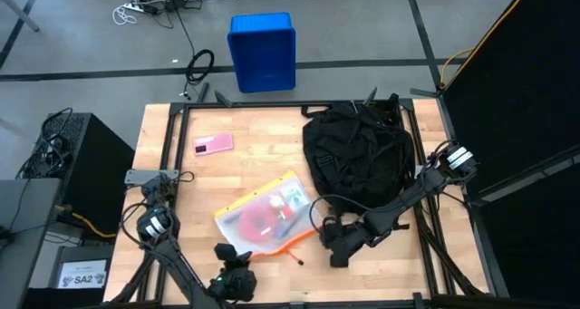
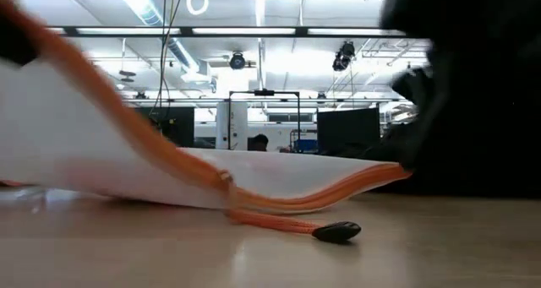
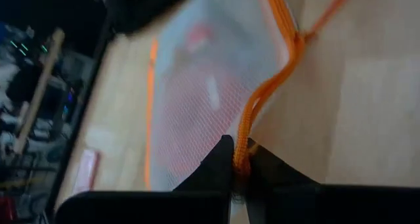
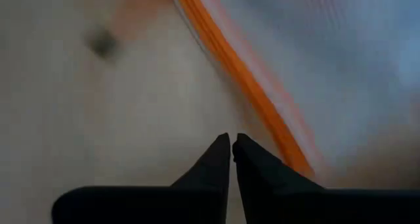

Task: Unpack backpack
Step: Open the zip bag

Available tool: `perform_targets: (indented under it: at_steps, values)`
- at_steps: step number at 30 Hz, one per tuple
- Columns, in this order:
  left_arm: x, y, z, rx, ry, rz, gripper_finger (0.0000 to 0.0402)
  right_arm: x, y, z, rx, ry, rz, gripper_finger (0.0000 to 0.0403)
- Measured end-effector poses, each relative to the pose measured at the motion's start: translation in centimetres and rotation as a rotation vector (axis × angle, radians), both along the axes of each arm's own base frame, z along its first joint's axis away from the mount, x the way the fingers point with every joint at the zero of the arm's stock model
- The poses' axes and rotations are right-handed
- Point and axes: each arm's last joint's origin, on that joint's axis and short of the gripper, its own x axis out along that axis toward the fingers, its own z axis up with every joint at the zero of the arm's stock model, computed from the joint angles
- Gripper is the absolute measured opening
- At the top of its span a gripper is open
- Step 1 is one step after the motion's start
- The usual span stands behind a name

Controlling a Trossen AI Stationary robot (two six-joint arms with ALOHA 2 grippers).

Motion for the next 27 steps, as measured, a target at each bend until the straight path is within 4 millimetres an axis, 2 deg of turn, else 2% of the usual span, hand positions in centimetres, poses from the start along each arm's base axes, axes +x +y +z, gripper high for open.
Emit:
perform_targets:
  at_steps: [5, 11, 20, 27]
  values:
    - [2.0, 0.5, 1.7, 0.076, -0.039, -0.065, 0.0000, 1.4, 0.5, 1.3, -0.040, -0.167, 0.132, 0.0016]
    - [4.2, 1.4, 3.6, 0.152, -0.016, -0.109, 0.0000, 1.8, -0.2, 1.3, -0.106, -0.175, 0.161, 0.0057]
    - [6.4, 3.0, 5.0, 0.208, 0.012, -0.109, 0.0000, 1.9, -0.2, 1.5, 0.000, -0.200, 0.038, 0.0131]
    - [7.1, 4.3, 6.1, 0.214, 0.002, -0.088, 0.0000, 1.8, 0.1, 1.5, 0.075, -0.201, -0.025, 0.0168]
